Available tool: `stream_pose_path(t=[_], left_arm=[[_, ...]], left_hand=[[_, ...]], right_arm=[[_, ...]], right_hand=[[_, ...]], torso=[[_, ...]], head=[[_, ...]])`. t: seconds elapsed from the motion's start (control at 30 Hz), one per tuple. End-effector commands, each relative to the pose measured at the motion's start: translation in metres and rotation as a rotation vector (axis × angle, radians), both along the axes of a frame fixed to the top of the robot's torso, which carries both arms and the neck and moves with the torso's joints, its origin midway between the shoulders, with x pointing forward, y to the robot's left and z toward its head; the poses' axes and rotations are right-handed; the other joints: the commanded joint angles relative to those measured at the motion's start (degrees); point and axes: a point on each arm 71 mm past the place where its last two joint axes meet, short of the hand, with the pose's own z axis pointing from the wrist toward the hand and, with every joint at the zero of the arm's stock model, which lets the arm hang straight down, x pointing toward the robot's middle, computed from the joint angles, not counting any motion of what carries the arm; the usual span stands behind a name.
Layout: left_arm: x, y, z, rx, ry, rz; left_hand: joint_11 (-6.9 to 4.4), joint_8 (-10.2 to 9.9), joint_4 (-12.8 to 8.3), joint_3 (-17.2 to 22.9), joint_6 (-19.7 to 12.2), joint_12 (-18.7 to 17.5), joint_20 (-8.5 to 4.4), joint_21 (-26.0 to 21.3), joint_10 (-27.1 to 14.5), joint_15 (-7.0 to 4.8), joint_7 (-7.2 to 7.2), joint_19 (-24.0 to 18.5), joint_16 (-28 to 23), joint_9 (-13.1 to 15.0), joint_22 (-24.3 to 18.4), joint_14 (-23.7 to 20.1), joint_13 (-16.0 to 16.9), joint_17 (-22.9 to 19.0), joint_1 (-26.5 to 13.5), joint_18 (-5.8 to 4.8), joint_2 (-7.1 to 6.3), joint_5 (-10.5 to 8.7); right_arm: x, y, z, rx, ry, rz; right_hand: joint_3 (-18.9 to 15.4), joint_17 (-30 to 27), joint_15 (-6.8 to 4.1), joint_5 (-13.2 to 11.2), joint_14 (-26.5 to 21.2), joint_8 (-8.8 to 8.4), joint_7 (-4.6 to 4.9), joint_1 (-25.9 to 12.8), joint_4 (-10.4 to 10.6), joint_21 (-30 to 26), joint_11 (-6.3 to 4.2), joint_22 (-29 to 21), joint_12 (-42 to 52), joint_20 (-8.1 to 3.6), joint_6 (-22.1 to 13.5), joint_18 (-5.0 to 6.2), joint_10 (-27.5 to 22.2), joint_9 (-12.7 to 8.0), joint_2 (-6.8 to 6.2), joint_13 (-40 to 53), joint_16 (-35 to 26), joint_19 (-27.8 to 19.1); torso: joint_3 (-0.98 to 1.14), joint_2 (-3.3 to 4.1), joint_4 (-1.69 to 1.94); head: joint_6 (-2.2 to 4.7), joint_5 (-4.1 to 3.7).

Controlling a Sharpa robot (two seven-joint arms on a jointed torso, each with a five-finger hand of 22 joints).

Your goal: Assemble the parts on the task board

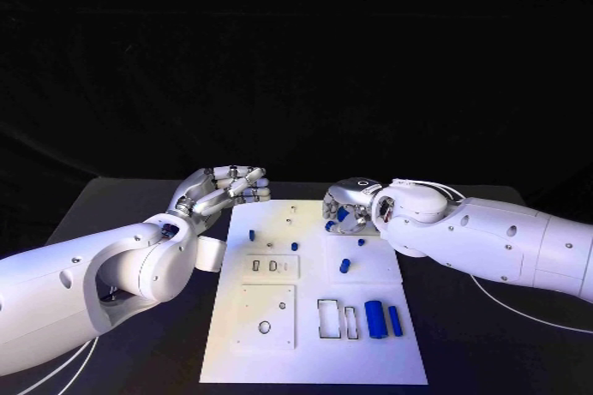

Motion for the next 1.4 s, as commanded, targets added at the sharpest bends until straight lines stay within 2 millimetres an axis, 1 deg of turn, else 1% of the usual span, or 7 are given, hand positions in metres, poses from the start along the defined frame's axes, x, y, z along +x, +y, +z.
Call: stream_pose_path(t=[0.03,0.37,0.4,0.47,0.63,0.97,1.4], left_arm=[[-0.001,-0.002,0.001,-0.013,0.007,-0.021],[0.000,-0.001,0.000,-0.010,0.014,-0.022],[0.000,-0.001,0.000,-0.010,0.015,-0.022],[0.000,0.000,0.000,-0.009,0.017,-0.022],[0.000,0.000,0.000,-0.008,0.019,-0.022],[0.000,0.001,0.000,-0.007,0.023,-0.025],[0.000,0.002,-0.001,-0.012,0.031,-0.024]], left_hand=[[0.21,-0.22,0.02,-0.22,0.03,-0.22,-0.11,-0.27,0.25,0.21,0.26,0.38,-0.31,-0.08,-0.10,0.03,0.09,0.08,-0.58,0.60,-0.07,0.20],[0.25,-0.30,0.13,-0.34,-0.03,-0.37,-0.09,-0.36,0.21,0.25,0.30,0.41,-0.42,-0.11,-0.18,-0.03,0.09,0.10,-0.67,0.60,-0.07,0.05],[0.25,-0.30,0.13,-0.34,-0.03,-0.37,-0.09,-0.36,0.21,0.25,0.30,0.41,-0.42,-0.11,-0.18,-0.03,0.09,0.10,-0.67,0.60,-0.07,0.05],[0.27,-0.34,0.18,-0.40,-0.07,-0.45,-0.07,-0.41,0.19,0.27,0.33,0.41,-0.48,-0.13,-0.22,-0.06,0.09,0.12,-0.70,0.59,-0.07,-0.04],[0.29,-0.36,0.22,-0.44,-0.09,-0.51,-0.06,-0.44,0.18,0.29,0.35,0.42,-0.52,-0.14,-0.25,-0.09,0.09,0.13,-0.73,0.59,-0.05,-0.12],[0.29,-0.36,0.22,-0.44,-0.09,-0.51,-0.06,-0.44,0.18,0.29,0.35,0.42,-0.52,-0.14,-0.25,-0.09,0.09,0.13,-0.73,0.59,-0.05,-0.12],[0.31,-0.39,0.26,-0.48,-0.11,-0.58,-0.05,-0.49,0.16,0.30,0.36,0.43,-0.58,-0.15,-0.30,-0.11,0.09,0.14,-0.75,0.59,-0.02,-0.24]], right_arm=[[-0.001,0.001,-0.002,-0.028,0.006,0.006],[-0.002,0.003,-0.004,-0.030,0.013,0.014],[-0.002,0.003,-0.003,-0.028,0.011,0.014],[-0.002,0.003,-0.003,-0.021,0.003,0.014],[-0.002,0.002,0.000,0.008,-0.031,0.007],[-0.005,0.004,0.008,0.071,-0.116,-0.002],[-0.001,0.023,0.024,0.151,-0.228,-0.005]], right_hand=[[1.15,0.63,0.02,-0.54,2.82,0.25,-0.01,0.42,0.14,1.26,-0.20,1.52,0.14,0.22,0.68,-0.60,1.01,0.37,0.16,0.13,0.73,-0.08],[4.79,2.19,-0.73,-0.86,2.98,1.64,-0.96,0.41,1.09,5.10,-1.06,6.40,0.38,-0.08,2.43,-1.11,4.19,2.30,0.61,0.66,2.62,0.21],[5.19,2.38,-0.87,-1.21,3.01,1.97,-1.14,0.58,1.20,5.64,-1.25,7.12,0.51,-0.17,2.80,-1.21,4.77,2.65,0.87,0.80,2.82,0.34],[6.67,2.75,-1.28,-3.74,3.06,2.84,-1.58,1.49,1.22,6.86,-1.74,8.74,0.66,-0.52,3.56,-1.40,6.11,3.76,1.66,1.24,3.27,0.56],[8.55,3.21,-1.82,-5.15,3.13,4.32,-1.99,2.80,1.07,8.29,-2.38,10.65,0.84,-1.02,4.51,-1.63,7.95,5.78,2.66,2.08,3.84,0.70],[9.56,3.57,-1.83,-5.54,3.17,4.69,-1.88,3.31,0.69,9.13,-2.40,11.82,0.42,-1.13,4.11,-1.79,8.13,6.91,2.37,2.49,4.22,0.73],[10.85,3.64,-1.60,-5.46,3.17,4.58,-1.63,3.26,0.59,9.68,-2.11,12.55,-0.15,-0.99,3.40,-1.85,7.62,7.67,1.74,2.64,4.46,0.57]], torso=[[-0.05,0.23,0.01],[-0.11,0.57,0.12],[-0.10,0.57,0.13],[-0.12,0.62,0.15],[-0.15,0.73,0.17],[-0.16,0.93,0.24],[-0.31,1.19,0.51]], head=[[-0.06,0.03],[0.03,-0.12],[0.02,-0.11],[-0.01,-0.12],[0.08,-0.16],[0.37,-0.17],[0.69,-0.30]])
